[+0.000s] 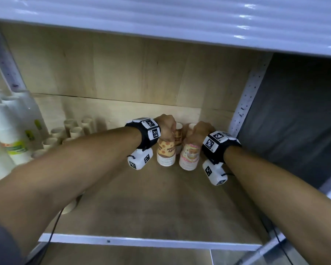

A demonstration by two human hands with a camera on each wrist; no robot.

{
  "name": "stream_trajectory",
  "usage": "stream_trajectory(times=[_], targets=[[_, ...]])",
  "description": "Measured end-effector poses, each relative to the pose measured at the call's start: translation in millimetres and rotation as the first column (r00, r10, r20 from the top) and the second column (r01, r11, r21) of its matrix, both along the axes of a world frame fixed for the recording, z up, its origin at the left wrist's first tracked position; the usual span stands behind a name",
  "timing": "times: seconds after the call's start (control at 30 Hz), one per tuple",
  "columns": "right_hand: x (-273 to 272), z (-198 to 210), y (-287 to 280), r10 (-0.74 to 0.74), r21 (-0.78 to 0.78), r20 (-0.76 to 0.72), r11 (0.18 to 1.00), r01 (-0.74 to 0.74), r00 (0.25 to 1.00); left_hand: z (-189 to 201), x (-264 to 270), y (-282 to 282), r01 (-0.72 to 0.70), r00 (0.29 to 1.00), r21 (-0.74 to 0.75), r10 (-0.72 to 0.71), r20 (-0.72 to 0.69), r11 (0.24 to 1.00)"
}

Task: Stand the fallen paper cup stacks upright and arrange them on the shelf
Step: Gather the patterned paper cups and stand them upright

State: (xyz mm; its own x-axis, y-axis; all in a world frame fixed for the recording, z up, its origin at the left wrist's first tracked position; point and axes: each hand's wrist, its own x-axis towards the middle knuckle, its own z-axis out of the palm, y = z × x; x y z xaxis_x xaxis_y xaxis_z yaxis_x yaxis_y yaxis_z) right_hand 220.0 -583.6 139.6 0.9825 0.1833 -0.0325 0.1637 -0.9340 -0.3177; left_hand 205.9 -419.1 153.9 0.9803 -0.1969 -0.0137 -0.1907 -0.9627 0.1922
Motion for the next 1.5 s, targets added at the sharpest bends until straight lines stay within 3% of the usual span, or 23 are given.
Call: stream_trajectory(times=[0.23,0.33,0.5,0.7,0.87,1.03,1.3,1.5], targets=[[14,-16,-20,-0.066,0.125,0.016,0.990,0.063,0.998,-10,11,-26,-0.001,1.000,-0.014,0.001,-0.002,1.000],[29,-23,-20,-0.132,0.095,0.035,0.987,0.128,0.991,-11,14,-31,0.009,0.999,-0.023,-0.010,-0.034,1.000],[40,-25,-22,-0.115,0.002,-0.019,0.993,0.116,0.993,-13,20,-36,0.028,0.998,-0.038,-0.031,-0.060,0.999],[38,-30,-23,-0.087,0.122,0.070,0.989,0.078,0.994,-18,23,-37,0.036,0.997,-0.037,-0.038,-0.067,0.999],[30,-25,-24,-0.042,0.129,0.061,0.991,0.034,0.997,-16,21,-38,0.031,0.998,-0.026,-0.033,-0.060,0.999],[29,-26,-24,-0.089,0.146,0.043,0.986,0.082,0.995,-16,19,-37,0.041,0.996,-0.034,-0.044,-0.084,0.999],[29,-17,-21,-0.125,0.144,0.062,0.983,0.115,0.990,0,5,-25,0.008,0.999,-0.060,-0.011,-0.047,0.998],[14,18,1,-0.074,0.097,0.074,0.993,0.066,0.995,32,-16,6,-0.043,0.998,-0.018,0.043,-0.035,0.999]])
